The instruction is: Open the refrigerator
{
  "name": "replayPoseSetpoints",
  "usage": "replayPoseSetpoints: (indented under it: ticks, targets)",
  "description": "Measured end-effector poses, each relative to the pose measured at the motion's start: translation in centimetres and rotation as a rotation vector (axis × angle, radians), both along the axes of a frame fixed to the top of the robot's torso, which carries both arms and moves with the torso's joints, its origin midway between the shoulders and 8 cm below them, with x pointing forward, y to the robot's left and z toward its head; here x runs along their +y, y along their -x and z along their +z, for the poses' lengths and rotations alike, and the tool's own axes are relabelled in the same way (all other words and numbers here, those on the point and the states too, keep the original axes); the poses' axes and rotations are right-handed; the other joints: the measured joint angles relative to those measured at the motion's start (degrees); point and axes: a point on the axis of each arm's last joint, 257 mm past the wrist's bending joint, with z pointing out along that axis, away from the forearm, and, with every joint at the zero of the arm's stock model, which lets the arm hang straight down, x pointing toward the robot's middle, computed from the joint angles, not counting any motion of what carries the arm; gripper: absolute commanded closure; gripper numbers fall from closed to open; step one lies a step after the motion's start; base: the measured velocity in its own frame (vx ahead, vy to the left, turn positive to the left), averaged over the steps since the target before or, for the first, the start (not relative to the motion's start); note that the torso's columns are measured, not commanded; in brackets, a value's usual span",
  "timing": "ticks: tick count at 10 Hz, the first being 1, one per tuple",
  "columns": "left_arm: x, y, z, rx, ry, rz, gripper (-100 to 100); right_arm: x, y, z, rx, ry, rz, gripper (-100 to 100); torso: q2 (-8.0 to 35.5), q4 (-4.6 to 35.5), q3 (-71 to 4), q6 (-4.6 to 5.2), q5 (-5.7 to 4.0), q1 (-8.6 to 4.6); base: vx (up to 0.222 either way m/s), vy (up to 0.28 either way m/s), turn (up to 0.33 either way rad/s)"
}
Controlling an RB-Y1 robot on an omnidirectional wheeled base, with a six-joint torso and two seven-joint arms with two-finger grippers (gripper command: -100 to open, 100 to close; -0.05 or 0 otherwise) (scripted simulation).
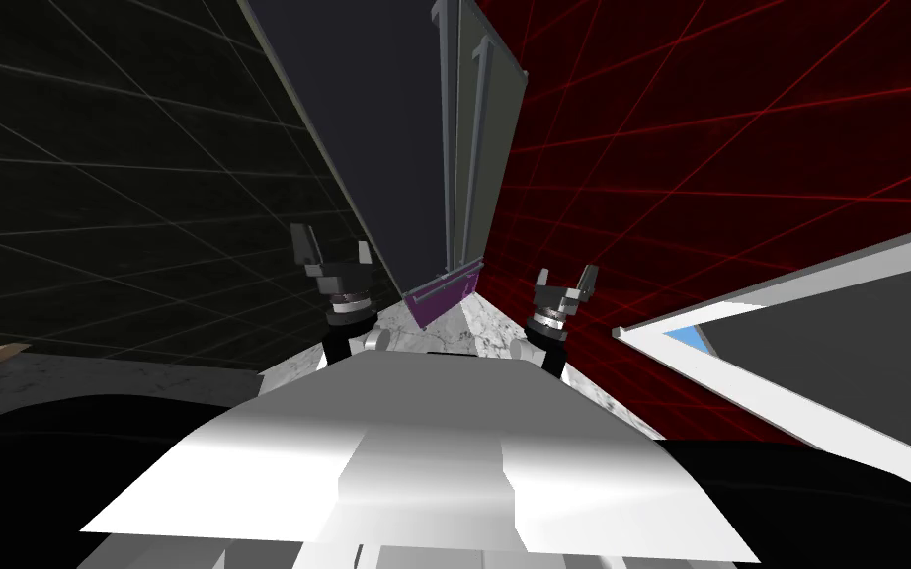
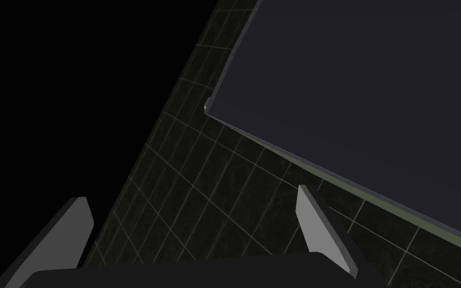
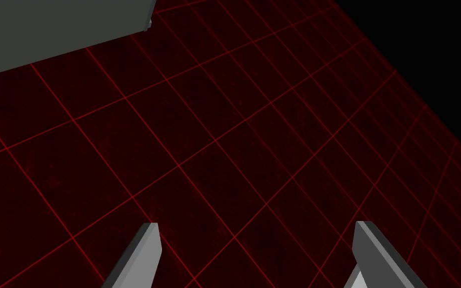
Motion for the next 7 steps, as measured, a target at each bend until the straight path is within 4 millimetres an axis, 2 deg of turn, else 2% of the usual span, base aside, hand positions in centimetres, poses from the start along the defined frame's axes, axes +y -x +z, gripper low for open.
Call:
replayPoseSetpoints:
  ticks: [2, 7]
  targets:
    - [0.0, 0.0, 0.0, 0.0, 0.0, 0.0, 0, 0.0, 0.0, 0.0, 0.0, 0.0, 0.0, 0, 5.97, 6.0, -12.0, 0.0, 0.0, 0.0, 0.0, 0.0, 0.0]
    - [0.0, 0.01, 0.01, 0.0, 0.0, 0.0, 0, 0.0, 0.01, 0.01, 0.0, 0.0, 0.0, 0, 26.93, 26.91, -53.81, 0.0, 0.0, 0.0, 0.0, 0.0, 0.0]
